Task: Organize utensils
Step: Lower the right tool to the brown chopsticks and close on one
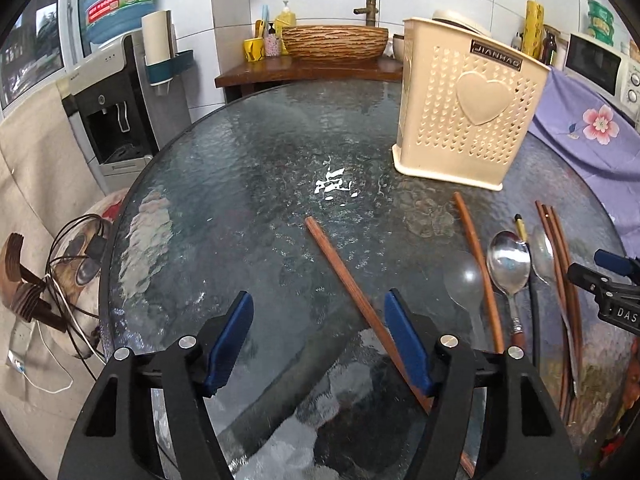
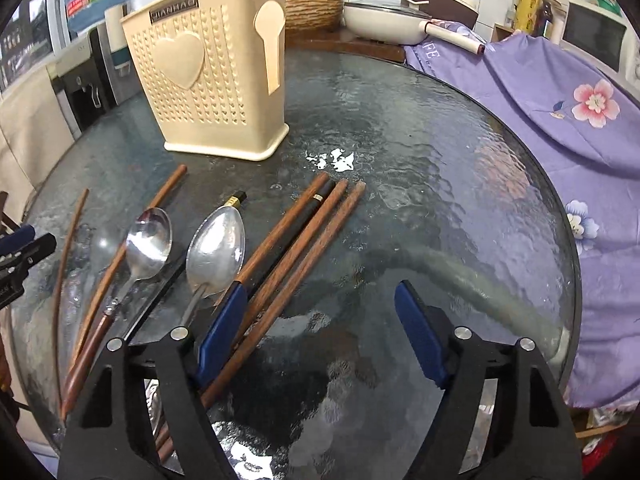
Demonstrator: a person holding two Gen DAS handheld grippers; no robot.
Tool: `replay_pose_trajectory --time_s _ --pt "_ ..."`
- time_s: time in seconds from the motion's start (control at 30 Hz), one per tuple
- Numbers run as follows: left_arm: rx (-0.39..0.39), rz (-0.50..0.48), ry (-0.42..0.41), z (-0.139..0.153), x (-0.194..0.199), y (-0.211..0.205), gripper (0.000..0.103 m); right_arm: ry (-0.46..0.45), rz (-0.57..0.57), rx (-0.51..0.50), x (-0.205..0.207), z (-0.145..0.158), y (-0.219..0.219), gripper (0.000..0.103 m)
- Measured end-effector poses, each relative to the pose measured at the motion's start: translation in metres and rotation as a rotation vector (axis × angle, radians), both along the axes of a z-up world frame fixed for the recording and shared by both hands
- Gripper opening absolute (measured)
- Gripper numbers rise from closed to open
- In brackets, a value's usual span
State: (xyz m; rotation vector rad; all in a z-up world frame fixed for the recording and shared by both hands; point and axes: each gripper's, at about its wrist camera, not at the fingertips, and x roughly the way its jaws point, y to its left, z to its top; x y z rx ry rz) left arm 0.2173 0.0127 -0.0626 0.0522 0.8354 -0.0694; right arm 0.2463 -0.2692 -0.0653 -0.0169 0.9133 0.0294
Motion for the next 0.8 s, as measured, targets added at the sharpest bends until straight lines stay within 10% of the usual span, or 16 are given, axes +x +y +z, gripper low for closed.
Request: replay_pose_trajectory --time_s 0.8 --pt "0.005 0.007 0.044 -0.003 0.032 0.008 0.066 0.119 0.043 0.067 0.048 0.004 -0.023 0.053"
